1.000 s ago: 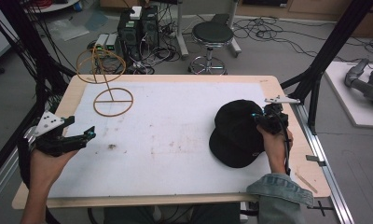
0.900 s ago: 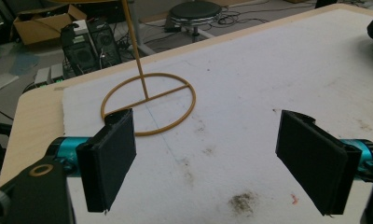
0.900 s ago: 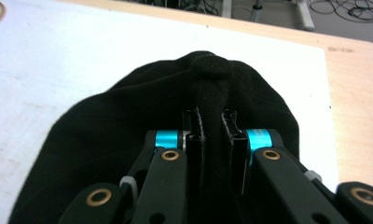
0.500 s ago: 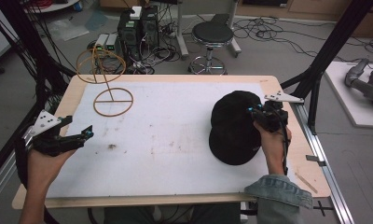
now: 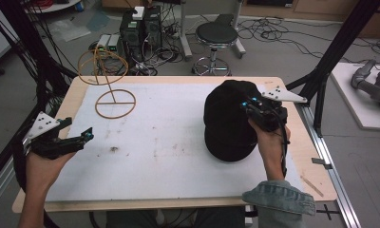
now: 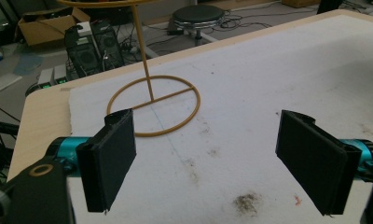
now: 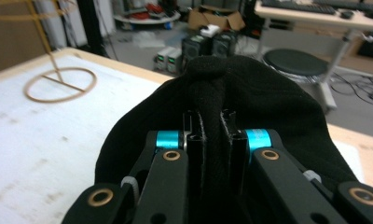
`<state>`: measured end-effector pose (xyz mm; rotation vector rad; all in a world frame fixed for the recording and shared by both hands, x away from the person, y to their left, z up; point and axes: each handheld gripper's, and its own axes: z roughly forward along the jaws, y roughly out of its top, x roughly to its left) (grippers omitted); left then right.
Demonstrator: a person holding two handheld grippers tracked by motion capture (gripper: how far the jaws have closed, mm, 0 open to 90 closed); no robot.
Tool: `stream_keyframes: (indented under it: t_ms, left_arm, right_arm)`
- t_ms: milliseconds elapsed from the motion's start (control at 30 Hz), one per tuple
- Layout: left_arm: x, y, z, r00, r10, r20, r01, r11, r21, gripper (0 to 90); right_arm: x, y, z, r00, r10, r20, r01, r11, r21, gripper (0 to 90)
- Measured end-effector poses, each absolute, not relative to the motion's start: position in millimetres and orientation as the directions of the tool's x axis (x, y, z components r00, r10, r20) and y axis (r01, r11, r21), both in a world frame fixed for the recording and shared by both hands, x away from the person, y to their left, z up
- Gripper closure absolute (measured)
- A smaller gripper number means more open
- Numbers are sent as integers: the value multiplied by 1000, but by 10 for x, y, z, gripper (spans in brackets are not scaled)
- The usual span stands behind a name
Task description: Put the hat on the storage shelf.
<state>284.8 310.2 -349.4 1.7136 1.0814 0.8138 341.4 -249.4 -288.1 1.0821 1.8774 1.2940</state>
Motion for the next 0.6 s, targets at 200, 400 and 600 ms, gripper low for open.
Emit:
stream_keyframes:
  t_ms: [200, 400, 600]
  left_arm:
    - [2855, 3107, -3505, 395, 917, 57, 311, -192, 931, 202]
    - [2842, 3135, -3482, 391, 919, 57, 304, -187, 934, 202]
    - [2829, 3140, -3469, 391, 918, 56, 300, -185, 936, 203]
  right_arm:
    - [3421, -2294, -2790, -527, 849, -27, 240, 180, 954, 841]
    - [3500, -2044, -2680, -580, 814, -31, 206, 183, 961, 842]
    - [3597, -1835, -2548, -610, 791, -35, 174, 176, 969, 843]
